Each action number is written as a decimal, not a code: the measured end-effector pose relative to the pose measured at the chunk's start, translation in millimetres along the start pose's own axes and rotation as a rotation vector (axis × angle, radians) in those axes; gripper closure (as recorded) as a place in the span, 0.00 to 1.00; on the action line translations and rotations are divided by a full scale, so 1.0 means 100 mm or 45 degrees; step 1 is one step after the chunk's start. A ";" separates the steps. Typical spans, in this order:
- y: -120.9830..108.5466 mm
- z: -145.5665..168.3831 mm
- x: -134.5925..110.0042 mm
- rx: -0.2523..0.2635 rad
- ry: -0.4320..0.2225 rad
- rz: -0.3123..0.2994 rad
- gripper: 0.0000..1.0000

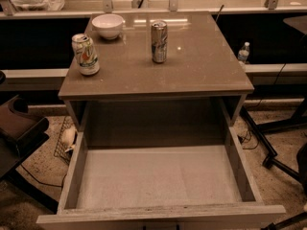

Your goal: Close top drawer

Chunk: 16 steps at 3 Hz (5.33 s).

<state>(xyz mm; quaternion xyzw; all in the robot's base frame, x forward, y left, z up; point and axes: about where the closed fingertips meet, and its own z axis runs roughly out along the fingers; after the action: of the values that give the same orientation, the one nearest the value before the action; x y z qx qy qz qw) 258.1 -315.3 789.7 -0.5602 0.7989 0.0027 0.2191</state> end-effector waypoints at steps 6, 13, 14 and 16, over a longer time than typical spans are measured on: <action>0.82 1.42 -0.14 -0.140 -0.278 -0.184 1.00; 0.00 2.66 -2.03 -0.146 -0.521 -0.560 1.00; -0.04 2.68 -2.01 -0.140 -0.523 -0.554 1.00; -0.72 2.97 -1.87 -0.094 -0.536 -0.499 1.00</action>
Offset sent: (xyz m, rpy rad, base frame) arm -0.0179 0.0032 -0.0294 0.0215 0.0074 0.0386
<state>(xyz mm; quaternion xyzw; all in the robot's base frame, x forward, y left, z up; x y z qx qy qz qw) 477.0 -100.5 604.6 -0.6986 0.6117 0.1055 0.3559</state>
